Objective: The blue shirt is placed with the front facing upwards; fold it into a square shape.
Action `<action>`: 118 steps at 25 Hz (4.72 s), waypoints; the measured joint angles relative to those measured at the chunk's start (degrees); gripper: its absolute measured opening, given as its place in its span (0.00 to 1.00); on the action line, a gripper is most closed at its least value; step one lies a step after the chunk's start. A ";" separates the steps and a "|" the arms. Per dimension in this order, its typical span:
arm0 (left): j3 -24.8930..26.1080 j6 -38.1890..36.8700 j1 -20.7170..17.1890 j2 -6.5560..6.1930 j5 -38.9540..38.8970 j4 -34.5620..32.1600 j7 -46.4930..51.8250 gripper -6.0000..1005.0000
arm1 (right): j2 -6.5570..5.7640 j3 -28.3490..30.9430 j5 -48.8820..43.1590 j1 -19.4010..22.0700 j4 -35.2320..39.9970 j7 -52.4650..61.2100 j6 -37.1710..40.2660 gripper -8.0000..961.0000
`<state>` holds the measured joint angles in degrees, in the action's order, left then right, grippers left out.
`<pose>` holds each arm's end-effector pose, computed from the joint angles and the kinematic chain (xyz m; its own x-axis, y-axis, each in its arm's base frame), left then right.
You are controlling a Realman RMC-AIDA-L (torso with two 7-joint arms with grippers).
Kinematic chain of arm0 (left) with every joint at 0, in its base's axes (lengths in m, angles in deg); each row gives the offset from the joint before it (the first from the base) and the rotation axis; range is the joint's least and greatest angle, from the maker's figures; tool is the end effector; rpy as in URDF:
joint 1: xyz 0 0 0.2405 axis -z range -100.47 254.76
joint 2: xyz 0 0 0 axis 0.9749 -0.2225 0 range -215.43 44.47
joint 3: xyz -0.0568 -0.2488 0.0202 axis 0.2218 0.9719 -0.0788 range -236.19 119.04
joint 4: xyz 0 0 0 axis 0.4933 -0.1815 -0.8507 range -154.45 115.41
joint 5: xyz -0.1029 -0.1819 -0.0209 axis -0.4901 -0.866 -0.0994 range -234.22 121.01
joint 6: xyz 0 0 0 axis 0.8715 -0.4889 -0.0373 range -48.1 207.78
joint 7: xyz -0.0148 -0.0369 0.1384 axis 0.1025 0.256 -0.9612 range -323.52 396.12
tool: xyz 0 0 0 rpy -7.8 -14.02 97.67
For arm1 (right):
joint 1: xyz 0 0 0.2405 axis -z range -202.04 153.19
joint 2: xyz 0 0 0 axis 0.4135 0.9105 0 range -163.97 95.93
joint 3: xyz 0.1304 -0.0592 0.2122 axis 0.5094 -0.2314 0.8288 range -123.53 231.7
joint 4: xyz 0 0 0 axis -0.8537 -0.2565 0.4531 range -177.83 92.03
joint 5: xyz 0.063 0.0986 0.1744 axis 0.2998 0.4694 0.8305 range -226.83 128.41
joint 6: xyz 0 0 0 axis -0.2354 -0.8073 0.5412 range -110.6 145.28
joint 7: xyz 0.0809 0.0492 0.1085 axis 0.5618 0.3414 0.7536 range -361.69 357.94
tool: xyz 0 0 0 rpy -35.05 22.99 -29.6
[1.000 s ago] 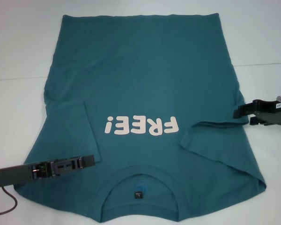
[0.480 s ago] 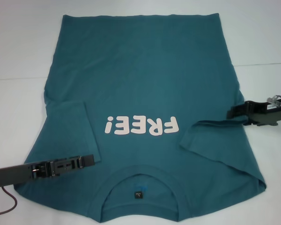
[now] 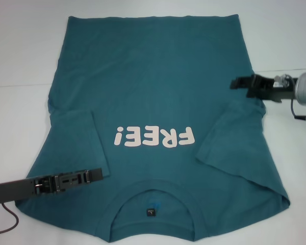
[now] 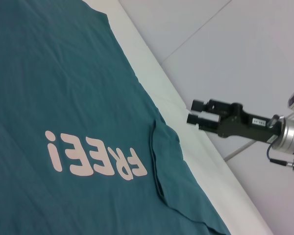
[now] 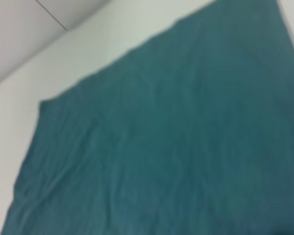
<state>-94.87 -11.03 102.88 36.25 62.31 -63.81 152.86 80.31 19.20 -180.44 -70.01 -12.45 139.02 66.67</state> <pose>-0.2799 0.3103 0.0040 0.3397 0.8004 0.4939 0.8746 -0.4619 0.1471 0.2760 0.4532 0.0380 0.1352 -0.7162 -0.6847 -0.9848 -0.0212 -0.1723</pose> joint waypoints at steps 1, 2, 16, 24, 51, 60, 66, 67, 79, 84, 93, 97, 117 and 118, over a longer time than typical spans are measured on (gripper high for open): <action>0.00 0.00 -0.02 0.00 0.00 0.00 0.04 0.76 | 0.00 0.00 0.00 0.00 0.00 0.00 0.00 0.60; 0.00 0.00 -0.05 0.00 0.00 0.00 0.08 0.76 | -0.16 -0.05 0.40 -0.16 0.15 -0.41 0.18 0.59; 3.79 -1.18 -2.00 -2.38 0.22 -0.23 9.50 0.76 | -3.67 -0.11 2.49 3.63 6.45 -2.81 16.98 0.58; 10.59 -0.81 -3.55 -4.15 4.19 -0.28 22.98 0.76 | -5.84 0.33 2.35 4.92 6.69 -2.49 25.54 0.53; 11.37 13.19 -3.72 -4.03 10.17 2.97 25.20 0.76 | -5.35 0.16 2.29 6.29 6.25 -2.46 27.80 0.53; 10.61 12.99 -3.77 -4.04 10.30 2.99 24.97 0.76 | -5.35 0.42 2.29 6.39 6.28 -2.47 27.59 0.53; 10.59 12.33 -2.92 -4.11 10.30 4.11 23.95 0.76 | -5.35 0.56 2.43 6.39 6.43 -2.52 27.49 0.53; 10.59 12.57 -2.60 -4.20 10.30 4.33 23.81 0.76 | -5.35 0.58 2.47 6.39 6.45 -2.53 27.48 0.53; 11.40 13.24 -2.41 -4.62 10.17 3.72 24.05 0.76 | -5.35 0.61 2.64 6.48 6.43 -2.48 27.47 0.53; 11.43 13.76 -2.77 -4.62 10.27 3.50 24.18 0.76 | -5.35 0.61 2.65 6.48 6.45 -2.47 27.48 0.53; 11.32 13.99 -2.97 -4.49 11.15 3.78 24.36 0.76 | -5.35 0.61 2.65 6.48 6.43 -2.50 27.49 0.53; 11.08 13.66 -2.96 -4.41 11.22 3.92 24.38 0.76 | -5.35 0.67 2.64 6.51 6.45 -2.52 27.47 0.53; 8.68 12.74 -0.26 -4.67 10.71 4.46 25.08 0.76 | -5.35 0.72 2.64 6.85 6.37 -2.47 27.06 0.53; 8.69 12.74 -0.21 -4.74 10.69 4.45 25.09 0.76 | -5.35 0.74 2.64 6.86 6.37 -2.47 27.06 0.53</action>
<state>-86.19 1.71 102.68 31.51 73.00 -59.36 177.95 74.96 19.94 -177.79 -63.15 -6.08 136.55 93.74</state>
